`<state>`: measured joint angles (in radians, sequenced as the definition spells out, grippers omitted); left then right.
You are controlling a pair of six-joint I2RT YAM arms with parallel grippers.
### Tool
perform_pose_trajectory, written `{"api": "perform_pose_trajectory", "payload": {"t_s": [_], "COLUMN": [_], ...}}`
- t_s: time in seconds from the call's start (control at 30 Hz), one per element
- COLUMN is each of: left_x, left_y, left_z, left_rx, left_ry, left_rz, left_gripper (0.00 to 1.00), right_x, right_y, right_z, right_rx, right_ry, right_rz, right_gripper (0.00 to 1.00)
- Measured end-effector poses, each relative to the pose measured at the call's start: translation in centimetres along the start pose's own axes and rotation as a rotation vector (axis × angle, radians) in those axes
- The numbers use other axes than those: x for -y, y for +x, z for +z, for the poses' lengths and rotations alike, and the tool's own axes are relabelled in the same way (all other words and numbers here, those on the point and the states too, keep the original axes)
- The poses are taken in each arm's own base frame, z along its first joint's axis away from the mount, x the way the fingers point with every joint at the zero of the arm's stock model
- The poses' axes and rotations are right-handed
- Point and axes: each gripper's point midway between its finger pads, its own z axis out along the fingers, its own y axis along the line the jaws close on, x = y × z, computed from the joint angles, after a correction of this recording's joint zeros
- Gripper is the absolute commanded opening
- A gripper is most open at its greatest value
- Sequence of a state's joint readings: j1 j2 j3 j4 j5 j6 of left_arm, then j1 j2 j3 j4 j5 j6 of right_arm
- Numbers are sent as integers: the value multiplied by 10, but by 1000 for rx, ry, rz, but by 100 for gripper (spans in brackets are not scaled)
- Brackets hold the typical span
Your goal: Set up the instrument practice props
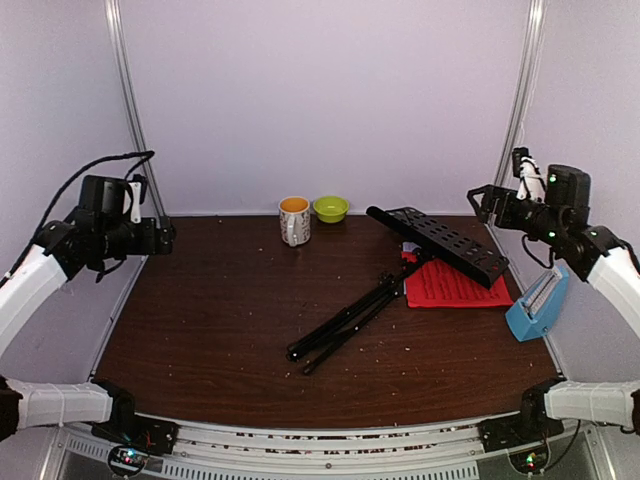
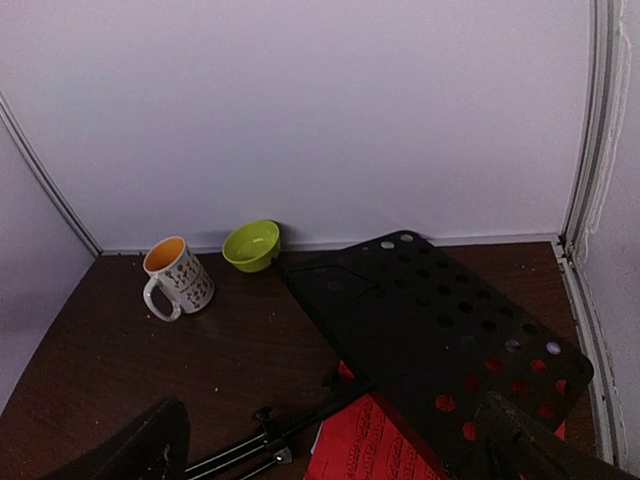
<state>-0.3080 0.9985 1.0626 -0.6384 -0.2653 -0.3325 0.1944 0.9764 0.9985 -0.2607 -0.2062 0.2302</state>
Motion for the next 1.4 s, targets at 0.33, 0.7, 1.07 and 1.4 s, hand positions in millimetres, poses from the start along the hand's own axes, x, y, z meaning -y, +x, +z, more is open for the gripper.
{"api": "perform_pose_trajectory", "payload": {"t_s": [0.33,0.7,1.07,1.4], "left_x": [65,108,131,137], "left_y": [46,55,40,40], "left_z": [65,63,50,53], "left_rx": [-129,-87,-22,-15], "left_ry": [291,559,704,737], "left_rz": [-3,-16,-15,-22], "left_gripper": [98,98,98,98], "right_x": [7,7,11,19], "right_y": [41,99,130,177], "right_z": [91,145,185,195], "right_rx": [-294,-585,-770,-926], "right_ry": [-31,-117,-170,-205], "right_rz": [-53,-178,-297,-302], "right_gripper": [100,98,79,60]}}
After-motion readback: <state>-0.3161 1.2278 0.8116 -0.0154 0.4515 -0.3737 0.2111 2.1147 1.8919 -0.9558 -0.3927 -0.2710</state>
